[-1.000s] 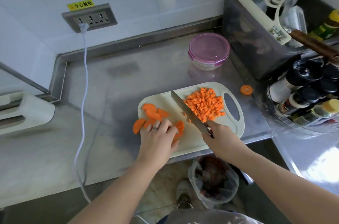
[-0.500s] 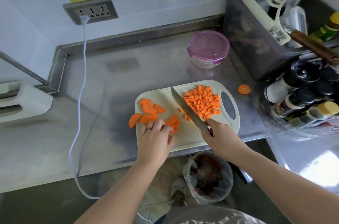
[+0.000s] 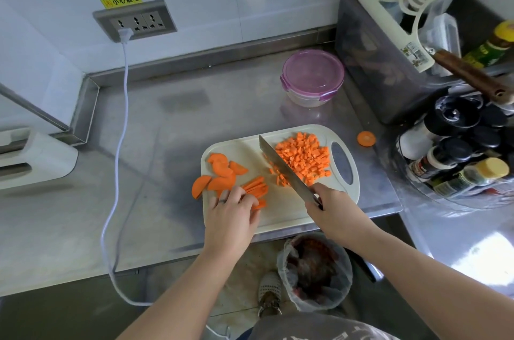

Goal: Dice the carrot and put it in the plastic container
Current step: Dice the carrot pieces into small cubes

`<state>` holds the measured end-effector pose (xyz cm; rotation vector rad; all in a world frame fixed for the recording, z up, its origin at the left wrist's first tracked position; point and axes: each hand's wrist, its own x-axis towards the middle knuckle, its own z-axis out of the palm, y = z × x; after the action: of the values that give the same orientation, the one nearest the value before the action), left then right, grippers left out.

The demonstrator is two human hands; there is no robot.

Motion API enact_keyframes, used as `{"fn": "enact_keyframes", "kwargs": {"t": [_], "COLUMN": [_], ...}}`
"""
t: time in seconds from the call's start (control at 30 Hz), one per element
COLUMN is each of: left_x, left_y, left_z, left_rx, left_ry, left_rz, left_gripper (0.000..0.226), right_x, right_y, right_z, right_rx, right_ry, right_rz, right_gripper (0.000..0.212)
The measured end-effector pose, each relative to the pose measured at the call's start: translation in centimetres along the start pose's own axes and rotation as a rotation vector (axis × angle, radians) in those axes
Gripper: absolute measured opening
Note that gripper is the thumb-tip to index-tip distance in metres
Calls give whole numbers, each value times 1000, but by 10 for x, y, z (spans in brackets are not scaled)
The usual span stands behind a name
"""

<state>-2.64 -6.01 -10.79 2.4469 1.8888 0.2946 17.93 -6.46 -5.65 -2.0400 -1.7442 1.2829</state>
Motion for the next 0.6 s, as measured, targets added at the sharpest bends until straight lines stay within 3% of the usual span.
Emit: {"fn": "enact_keyframes", "kwargs": {"t": [0.4, 0.6], "left_x": [5, 13], "left_y": [0, 4], "left_z": [-1, -7], "left_rx": [37, 60], "left_ry": [-26, -118], "left_rz": [-20, -30], "left_gripper": [19, 16], "right_x": [0, 0], "right_y": [-1, -2], "right_z": [1, 2], "right_rx": [10, 7], "right_ry": [-7, -6], "right_rz": [12, 11], "right_gripper": [20, 23]}}
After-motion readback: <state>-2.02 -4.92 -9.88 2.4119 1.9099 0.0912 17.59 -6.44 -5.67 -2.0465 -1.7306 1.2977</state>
